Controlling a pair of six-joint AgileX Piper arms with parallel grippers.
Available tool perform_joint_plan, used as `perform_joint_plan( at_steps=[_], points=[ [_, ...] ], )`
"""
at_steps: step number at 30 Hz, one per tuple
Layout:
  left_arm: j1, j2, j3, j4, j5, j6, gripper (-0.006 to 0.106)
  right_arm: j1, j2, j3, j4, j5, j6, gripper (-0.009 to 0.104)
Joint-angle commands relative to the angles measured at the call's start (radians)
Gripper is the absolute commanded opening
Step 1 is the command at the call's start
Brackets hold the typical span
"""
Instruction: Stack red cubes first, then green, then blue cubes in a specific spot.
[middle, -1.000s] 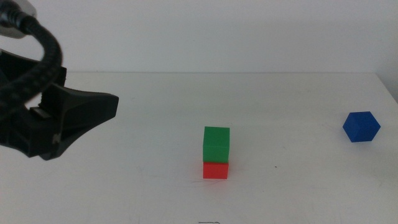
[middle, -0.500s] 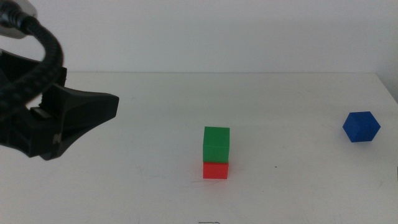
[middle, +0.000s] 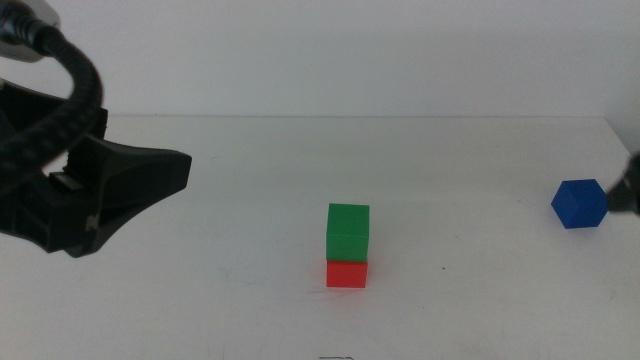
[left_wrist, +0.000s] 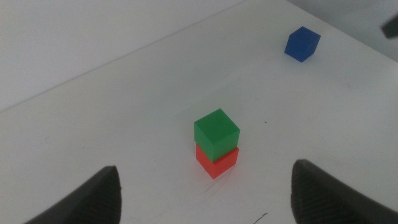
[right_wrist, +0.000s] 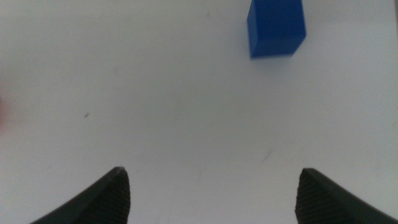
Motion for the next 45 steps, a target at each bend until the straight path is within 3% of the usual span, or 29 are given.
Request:
perform_joint_plan(
  at_steps=[1,3,7,21,45],
  points=[
    [-0.002,-0.003,-0.029,-0.02,-0.067,-0.006,0.094,-0.007,0.076,-0.111,-0.053,-0.015,-0.019,0.069],
    [-0.002,-0.003,-0.029,-0.02,-0.067,-0.006,0.094,-0.018,0.17,-0.202,-0.088,0.037,-0.019,0.07],
    [-0.002,-0.003,-0.029,-0.02,-0.067,-0.006,0.094,-0.068,0.34,-0.366,-0.088,0.119,-0.039,0.072],
    [-0.002,-0.003,-0.029,-0.02,-0.067,-0.006,0.094,-0.177,0.745,-0.657,-0.031,0.126,-0.261,0.073],
    [-0.002,-0.003,-0.029,-0.02,-0.067,-0.006,0.094,-0.177,0.928,-0.698,-0.021,0.039,-0.253,0.072]
  ],
)
